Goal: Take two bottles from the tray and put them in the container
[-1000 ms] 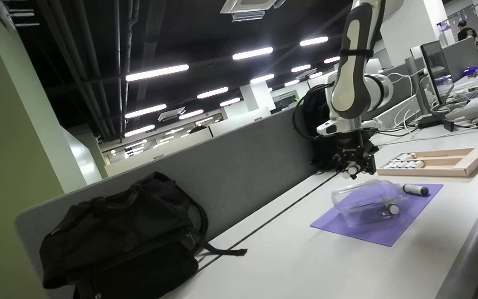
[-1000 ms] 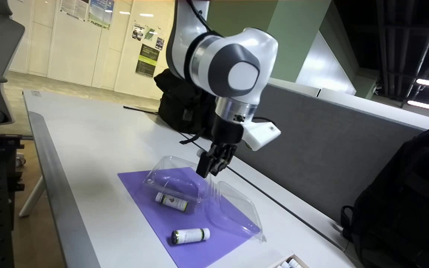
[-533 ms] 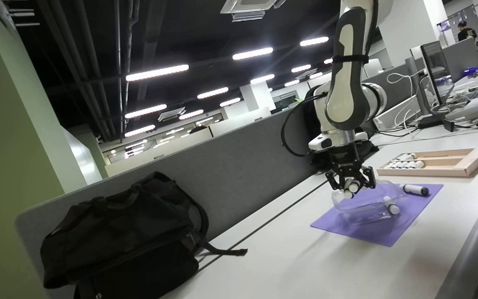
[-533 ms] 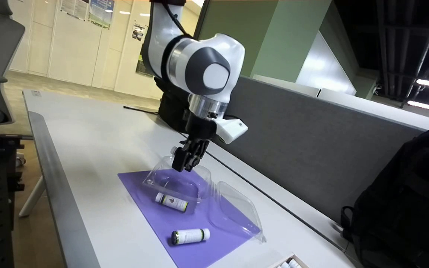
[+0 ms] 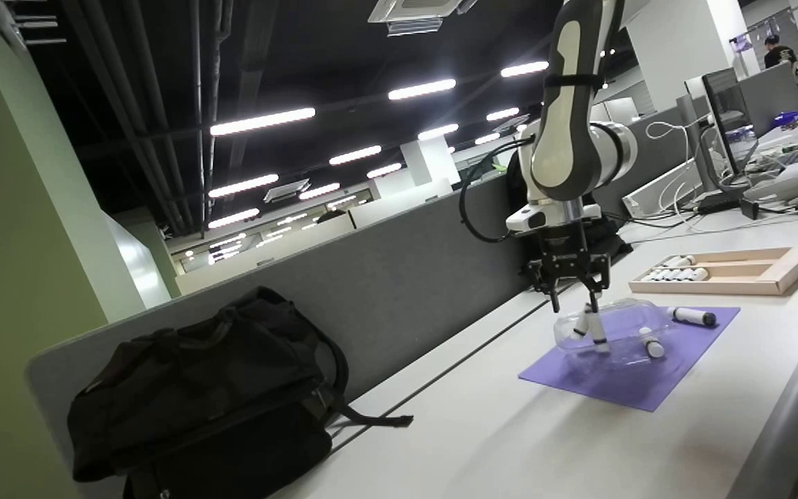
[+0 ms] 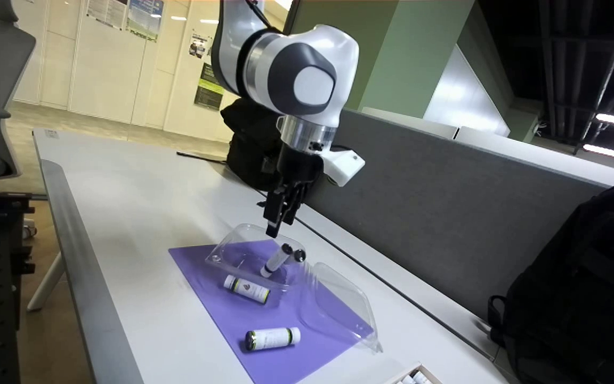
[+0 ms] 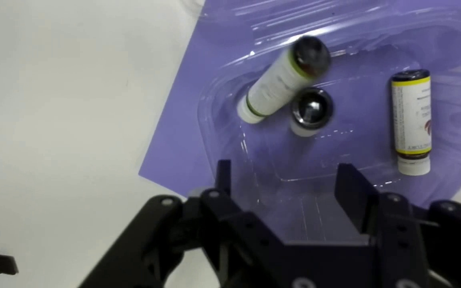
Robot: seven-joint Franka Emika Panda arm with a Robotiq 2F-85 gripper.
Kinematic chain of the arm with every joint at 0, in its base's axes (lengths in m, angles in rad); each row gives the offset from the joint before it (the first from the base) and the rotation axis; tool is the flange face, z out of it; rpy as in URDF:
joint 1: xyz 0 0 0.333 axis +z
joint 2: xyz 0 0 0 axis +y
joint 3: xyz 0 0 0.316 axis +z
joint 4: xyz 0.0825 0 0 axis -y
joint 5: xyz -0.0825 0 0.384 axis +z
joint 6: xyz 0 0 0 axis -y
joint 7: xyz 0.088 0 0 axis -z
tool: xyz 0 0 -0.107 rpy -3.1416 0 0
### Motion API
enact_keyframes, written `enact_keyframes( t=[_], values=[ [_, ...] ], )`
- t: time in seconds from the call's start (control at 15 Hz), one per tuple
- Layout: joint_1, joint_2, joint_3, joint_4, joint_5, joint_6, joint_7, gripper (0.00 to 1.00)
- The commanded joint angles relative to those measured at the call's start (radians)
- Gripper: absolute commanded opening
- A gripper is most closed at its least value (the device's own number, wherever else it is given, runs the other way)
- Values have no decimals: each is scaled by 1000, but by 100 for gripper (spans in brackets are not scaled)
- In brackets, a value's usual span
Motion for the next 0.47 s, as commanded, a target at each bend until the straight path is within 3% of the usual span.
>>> enact_keyframes(
  t=[0.0, 0.13, 0.2, 0.4],
  values=[
    [4, -75, -3, -25, 72, -17, -68, 98],
    [40, -39, -35, -2, 76, -3, -64, 100],
    [45, -45, -40, -3, 82, -4, -68, 95],
    [57, -36, -47, -3, 85, -3, -66, 100]
  ],
)
